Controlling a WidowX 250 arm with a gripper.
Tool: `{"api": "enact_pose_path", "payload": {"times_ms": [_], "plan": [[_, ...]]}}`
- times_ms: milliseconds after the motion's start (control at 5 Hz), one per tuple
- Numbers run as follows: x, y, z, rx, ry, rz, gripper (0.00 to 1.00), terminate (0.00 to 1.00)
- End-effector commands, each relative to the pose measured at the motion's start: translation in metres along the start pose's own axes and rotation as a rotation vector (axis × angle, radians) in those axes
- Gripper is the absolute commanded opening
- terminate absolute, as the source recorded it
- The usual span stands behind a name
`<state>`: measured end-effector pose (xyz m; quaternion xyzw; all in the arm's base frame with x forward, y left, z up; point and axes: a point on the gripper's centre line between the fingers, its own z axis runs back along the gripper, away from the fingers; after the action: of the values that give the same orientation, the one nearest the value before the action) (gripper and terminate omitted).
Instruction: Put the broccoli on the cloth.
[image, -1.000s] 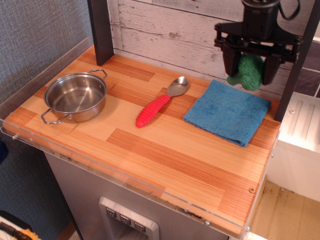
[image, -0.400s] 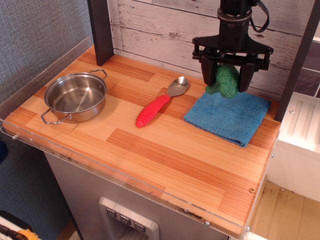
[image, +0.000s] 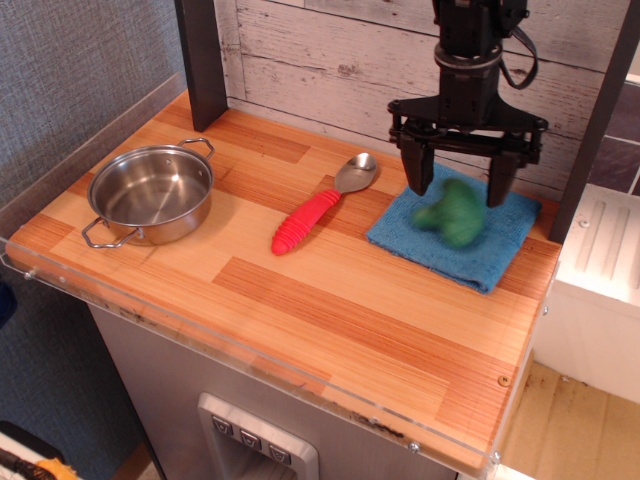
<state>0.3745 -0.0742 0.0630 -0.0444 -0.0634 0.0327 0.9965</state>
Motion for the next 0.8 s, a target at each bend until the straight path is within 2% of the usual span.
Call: {"api": "enact_pose_path", "payload": {"times_ms": [0, 200, 400, 600], "plan": [[0.0, -0.002, 0.037, -0.019, -0.07, -0.025, 1.0, 0.0], [-0.008, 0.016, 0.076, 0.013, -0.13, -0.001, 1.0, 0.0], [-0.019, 0.038, 0.09, 0.037, -0.125, 0.007, 1.0, 0.0], [-0.029, 0.058, 0.082, 0.069, -0.077, -0.031, 1.0, 0.0]]}}
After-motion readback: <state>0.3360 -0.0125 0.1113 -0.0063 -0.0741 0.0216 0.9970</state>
